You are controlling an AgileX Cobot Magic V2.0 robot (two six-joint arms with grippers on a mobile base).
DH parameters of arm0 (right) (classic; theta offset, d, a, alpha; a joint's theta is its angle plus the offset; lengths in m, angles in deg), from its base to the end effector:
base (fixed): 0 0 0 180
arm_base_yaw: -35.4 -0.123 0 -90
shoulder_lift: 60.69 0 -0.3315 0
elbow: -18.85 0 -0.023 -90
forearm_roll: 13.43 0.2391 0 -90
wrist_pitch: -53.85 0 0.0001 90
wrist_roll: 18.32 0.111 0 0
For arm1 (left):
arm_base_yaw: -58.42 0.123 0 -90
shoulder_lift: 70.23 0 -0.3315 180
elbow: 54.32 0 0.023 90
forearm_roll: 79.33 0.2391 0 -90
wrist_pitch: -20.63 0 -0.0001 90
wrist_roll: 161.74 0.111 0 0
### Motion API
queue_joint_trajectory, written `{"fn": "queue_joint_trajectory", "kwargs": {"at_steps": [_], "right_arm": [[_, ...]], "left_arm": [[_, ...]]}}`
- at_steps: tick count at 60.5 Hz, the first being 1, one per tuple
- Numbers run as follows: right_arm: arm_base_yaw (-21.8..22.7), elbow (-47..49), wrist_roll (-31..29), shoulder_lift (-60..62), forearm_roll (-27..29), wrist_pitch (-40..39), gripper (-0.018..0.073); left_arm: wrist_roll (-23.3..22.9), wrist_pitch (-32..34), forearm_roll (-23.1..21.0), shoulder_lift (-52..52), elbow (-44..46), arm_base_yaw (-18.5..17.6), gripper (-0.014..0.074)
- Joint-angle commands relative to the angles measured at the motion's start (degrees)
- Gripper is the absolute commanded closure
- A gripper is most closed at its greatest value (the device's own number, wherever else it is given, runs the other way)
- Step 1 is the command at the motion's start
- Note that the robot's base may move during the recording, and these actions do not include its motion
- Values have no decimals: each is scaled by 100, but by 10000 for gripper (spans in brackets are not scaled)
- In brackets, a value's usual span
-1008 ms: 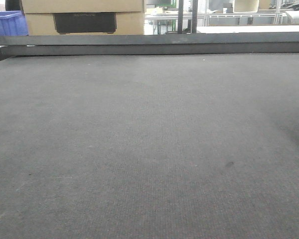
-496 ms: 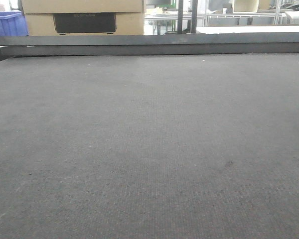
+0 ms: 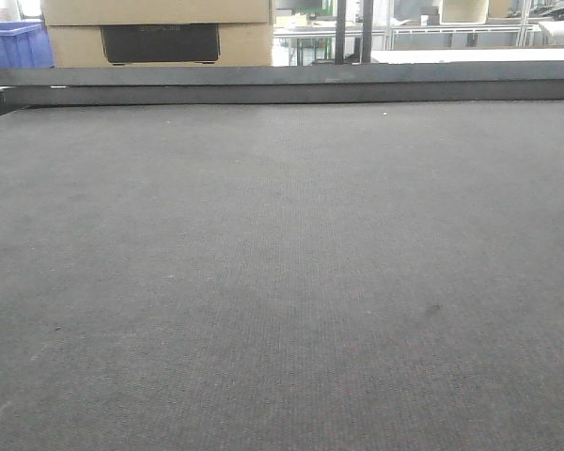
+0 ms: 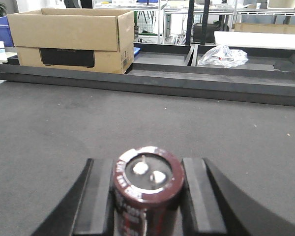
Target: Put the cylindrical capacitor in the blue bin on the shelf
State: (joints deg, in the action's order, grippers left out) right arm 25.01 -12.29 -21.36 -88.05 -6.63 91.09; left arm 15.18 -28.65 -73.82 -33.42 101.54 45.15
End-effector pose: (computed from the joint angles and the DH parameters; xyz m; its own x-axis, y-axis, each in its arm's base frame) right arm 0.0061 0.0092 0.4091 -0.1054 0.0228 -0.9942 -0.2459 0.9681 0.0483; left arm 0.0373 -0.0005 0.4197 -0.3330 0.0878 -0.9388 0.1654 0.9856 0.0335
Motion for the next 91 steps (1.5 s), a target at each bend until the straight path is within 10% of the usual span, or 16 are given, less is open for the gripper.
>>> {"fn": "queue_joint_trajectory", "kwargs": {"at_steps": [1, 91], "right_arm": [[-17, 33, -7, 19, -56, -138, 708], [-17, 33, -7, 19, -56, -162, 708]], "left_arm": [[6, 102, 19, -26, 41, -37, 707], [6, 103, 19, -26, 41, -4, 707]]}}
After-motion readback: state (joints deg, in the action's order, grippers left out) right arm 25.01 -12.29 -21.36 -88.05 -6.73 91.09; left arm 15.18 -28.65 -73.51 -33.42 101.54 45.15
